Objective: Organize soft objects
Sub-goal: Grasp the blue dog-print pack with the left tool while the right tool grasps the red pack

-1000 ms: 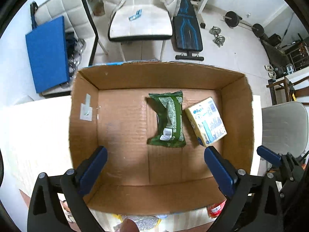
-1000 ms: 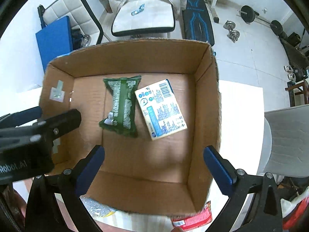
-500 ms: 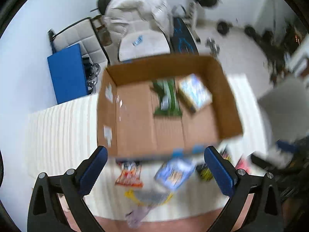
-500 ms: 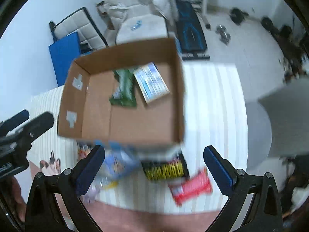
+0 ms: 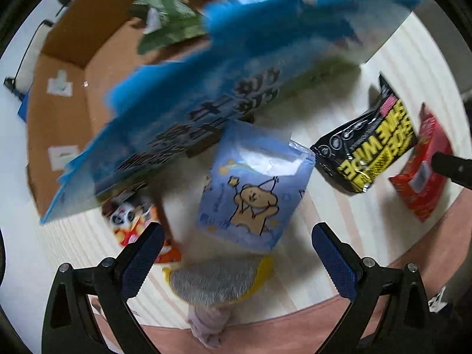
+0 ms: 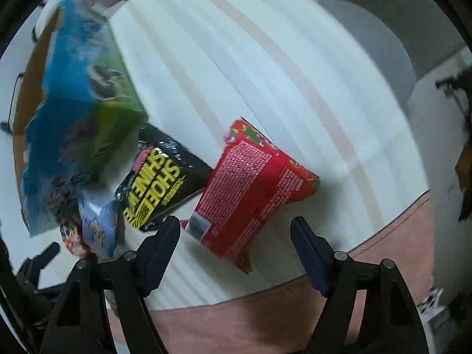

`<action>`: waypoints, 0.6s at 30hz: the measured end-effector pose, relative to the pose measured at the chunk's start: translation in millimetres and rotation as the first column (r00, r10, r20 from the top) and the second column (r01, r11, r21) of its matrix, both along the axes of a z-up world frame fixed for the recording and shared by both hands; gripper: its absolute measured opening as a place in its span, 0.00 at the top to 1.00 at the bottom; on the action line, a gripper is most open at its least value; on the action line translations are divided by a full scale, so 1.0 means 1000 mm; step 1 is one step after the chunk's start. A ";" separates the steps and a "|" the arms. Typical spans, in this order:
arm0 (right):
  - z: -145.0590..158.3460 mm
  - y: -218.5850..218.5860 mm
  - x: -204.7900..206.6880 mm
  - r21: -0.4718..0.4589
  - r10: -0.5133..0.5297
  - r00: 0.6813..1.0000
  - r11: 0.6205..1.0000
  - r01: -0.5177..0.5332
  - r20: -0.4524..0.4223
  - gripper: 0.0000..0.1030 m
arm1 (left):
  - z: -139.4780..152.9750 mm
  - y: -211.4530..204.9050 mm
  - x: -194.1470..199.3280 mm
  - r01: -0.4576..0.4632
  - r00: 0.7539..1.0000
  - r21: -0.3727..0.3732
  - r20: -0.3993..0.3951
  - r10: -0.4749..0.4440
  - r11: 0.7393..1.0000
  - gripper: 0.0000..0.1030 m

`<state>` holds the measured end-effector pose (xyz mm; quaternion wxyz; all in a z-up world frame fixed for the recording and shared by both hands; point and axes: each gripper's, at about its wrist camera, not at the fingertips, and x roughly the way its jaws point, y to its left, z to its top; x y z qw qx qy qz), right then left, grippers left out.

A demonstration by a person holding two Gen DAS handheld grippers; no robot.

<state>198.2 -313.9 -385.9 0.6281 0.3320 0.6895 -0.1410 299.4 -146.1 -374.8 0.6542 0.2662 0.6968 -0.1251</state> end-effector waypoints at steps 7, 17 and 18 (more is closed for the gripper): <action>-0.021 0.006 0.006 0.033 0.005 0.999 0.999 -0.003 -0.042 0.40 | -0.029 -0.011 0.010 -0.027 0.998 0.001 -0.052 0.027 1.000 0.20; -0.018 0.047 0.004 -0.035 0.429 0.890 0.898 -0.439 -0.154 0.51 | -0.026 0.007 0.002 -0.319 0.930 -0.179 -0.247 0.271 0.931 0.36; -0.017 0.049 0.004 -0.032 0.441 0.883 0.892 -0.452 -0.160 0.51 | -0.025 0.010 -0.001 -0.357 0.914 -0.193 -0.275 0.299 0.914 0.36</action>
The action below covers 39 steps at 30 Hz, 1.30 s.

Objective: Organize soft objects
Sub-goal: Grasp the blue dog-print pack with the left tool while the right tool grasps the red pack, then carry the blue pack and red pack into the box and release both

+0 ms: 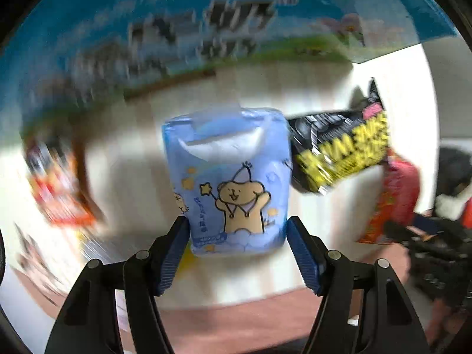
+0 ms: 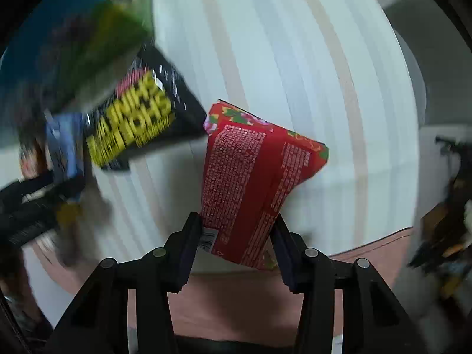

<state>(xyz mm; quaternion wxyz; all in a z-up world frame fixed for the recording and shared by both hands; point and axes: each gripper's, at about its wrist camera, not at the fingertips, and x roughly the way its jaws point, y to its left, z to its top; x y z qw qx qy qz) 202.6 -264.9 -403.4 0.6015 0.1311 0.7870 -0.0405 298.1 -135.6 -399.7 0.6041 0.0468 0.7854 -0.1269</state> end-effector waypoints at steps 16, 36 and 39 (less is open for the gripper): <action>-0.017 -0.026 -0.001 0.066 -0.244 0.970 0.968 0.242 0.009 0.28 | -0.021 -0.009 0.034 -0.162 0.985 -0.002 -0.055 0.162 0.987 0.34; -0.001 -0.002 -0.030 0.060 -0.117 0.990 0.992 0.112 0.081 0.55 | 0.018 0.042 -0.028 -0.176 0.981 -0.010 0.085 0.176 0.984 0.76; 0.017 0.004 -0.033 0.091 -0.096 0.990 0.992 0.087 0.107 0.55 | 0.033 0.048 -0.045 -0.180 0.978 -0.032 0.106 0.182 0.983 0.78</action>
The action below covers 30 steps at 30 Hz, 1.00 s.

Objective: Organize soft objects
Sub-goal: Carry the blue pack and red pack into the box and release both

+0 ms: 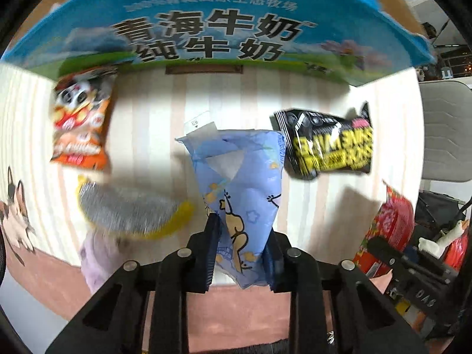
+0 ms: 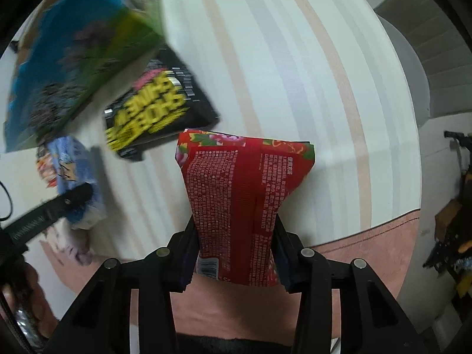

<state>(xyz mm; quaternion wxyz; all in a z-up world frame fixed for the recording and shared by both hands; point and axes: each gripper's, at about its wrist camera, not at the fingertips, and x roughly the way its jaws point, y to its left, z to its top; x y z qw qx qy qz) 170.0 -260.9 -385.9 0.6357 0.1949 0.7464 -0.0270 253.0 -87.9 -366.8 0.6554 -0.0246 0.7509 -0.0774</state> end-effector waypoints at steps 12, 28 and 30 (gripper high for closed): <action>0.159 0.042 0.045 0.143 0.108 0.963 0.979 -0.147 0.247 0.55 | 0.150 0.018 0.002 0.014 0.979 -0.167 0.201 0.020 0.986 0.78; 0.146 0.078 0.239 -0.112 0.276 0.934 0.960 -0.256 0.229 0.55 | 0.113 0.054 0.195 -0.036 0.980 0.005 0.195 0.034 0.999 0.78; 0.115 0.084 0.251 -0.151 0.298 0.938 0.950 -0.273 0.178 0.55 | 0.092 0.056 0.210 -0.035 0.988 0.022 0.150 0.032 0.999 0.78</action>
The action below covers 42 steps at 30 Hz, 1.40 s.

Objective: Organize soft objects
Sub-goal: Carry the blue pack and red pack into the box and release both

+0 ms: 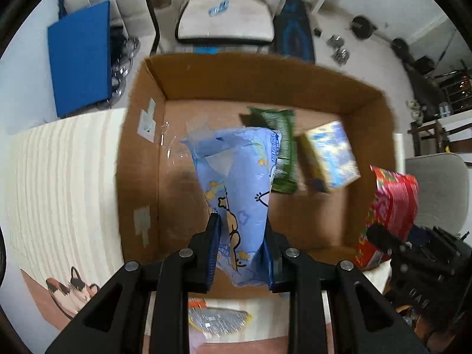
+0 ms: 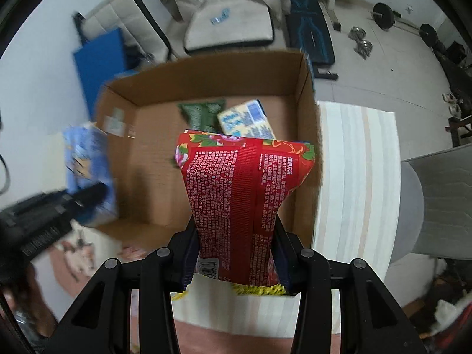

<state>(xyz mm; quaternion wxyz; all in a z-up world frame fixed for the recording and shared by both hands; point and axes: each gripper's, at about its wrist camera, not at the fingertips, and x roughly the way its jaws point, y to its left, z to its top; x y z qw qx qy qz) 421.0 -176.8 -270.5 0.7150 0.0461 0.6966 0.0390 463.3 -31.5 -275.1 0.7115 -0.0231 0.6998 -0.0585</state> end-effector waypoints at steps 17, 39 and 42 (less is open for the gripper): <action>-0.123 0.017 0.015 -0.106 -0.016 0.969 0.994 -0.010 -0.246 0.55 | -0.104 -0.030 0.090 0.082 0.992 0.130 -0.108 -0.068 0.988 0.78; -0.069 -0.007 0.012 -0.059 -0.048 0.990 0.997 0.040 -0.135 0.25 | -0.043 -0.023 0.072 0.088 0.994 0.063 -0.072 -0.083 0.994 0.48; -0.047 -0.008 0.005 -0.058 -0.031 0.994 0.998 0.026 -0.106 0.25 | -0.020 -0.016 0.054 0.077 0.997 0.045 -0.023 -0.077 0.996 0.31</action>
